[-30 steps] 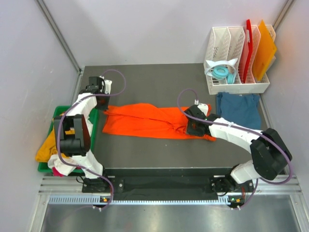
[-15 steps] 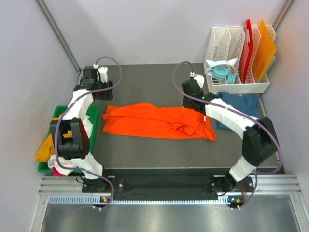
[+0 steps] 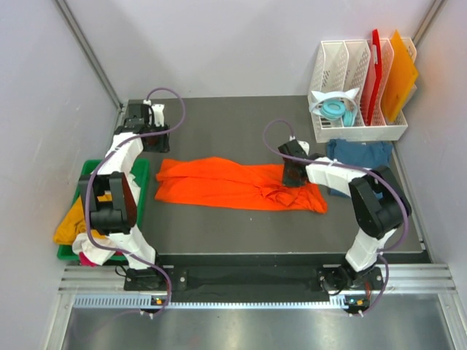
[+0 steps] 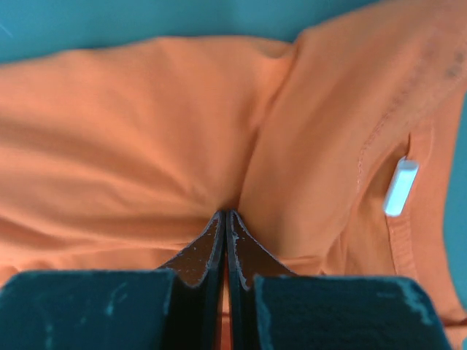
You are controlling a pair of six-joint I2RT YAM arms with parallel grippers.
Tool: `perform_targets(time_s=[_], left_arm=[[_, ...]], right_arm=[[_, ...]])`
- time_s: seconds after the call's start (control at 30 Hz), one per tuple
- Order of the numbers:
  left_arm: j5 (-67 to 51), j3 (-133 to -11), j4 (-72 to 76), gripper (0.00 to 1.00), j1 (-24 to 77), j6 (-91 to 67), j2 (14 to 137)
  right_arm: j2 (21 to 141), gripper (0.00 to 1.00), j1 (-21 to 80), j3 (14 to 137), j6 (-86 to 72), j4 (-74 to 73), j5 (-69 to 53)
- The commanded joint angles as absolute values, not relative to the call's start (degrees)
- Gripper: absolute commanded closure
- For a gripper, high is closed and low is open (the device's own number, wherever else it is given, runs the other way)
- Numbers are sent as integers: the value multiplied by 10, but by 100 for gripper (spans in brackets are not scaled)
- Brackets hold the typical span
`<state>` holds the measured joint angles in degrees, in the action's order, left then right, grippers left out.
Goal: Fold and stack the t-shirts
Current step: Fold the other side of the tshirt into a rectangle
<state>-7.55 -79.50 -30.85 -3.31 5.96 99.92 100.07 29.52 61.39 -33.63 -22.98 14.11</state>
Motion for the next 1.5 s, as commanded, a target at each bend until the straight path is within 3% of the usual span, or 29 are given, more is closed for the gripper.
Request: perform_targets(time_s=[0.0, 0.07, 0.17, 0.2, 0.33, 0.47, 0.6, 0.67, 0.73, 1.47], left_arm=[[-69, -812, -311, 49, -33, 61, 1003], [-73, -816, -315, 45, -33, 60, 1001], [-90, -821, -324, 37, -34, 62, 988], [-99, -821, -327, 36, -34, 62, 984], [-127, -822, -335, 36, -27, 63, 978], [-117, -826, -331, 39, -11, 71, 1006], [-89, -862, -359, 46, -3, 68, 1070], [-92, -877, -372, 54, -2, 65, 1102], [-99, -879, -374, 56, -2, 64, 1119], [-53, -843, -375, 58, -2, 85, 1139]], right_arm=[[957, 100, 301, 568, -351, -205, 122], [948, 100, 301, 566, -345, -203, 124], [924, 91, 305, 585, -336, -200, 130], [917, 82, 308, 603, -330, -200, 138], [904, 72, 341, 666, -305, -215, 138], [951, 74, 370, 715, -287, -222, 106], [1002, 91, 377, 732, -299, -240, 86], [1008, 94, 381, 707, -304, -229, 81], [1007, 96, 384, 687, -310, -221, 79], [903, 97, 374, 507, -392, -298, 111]])
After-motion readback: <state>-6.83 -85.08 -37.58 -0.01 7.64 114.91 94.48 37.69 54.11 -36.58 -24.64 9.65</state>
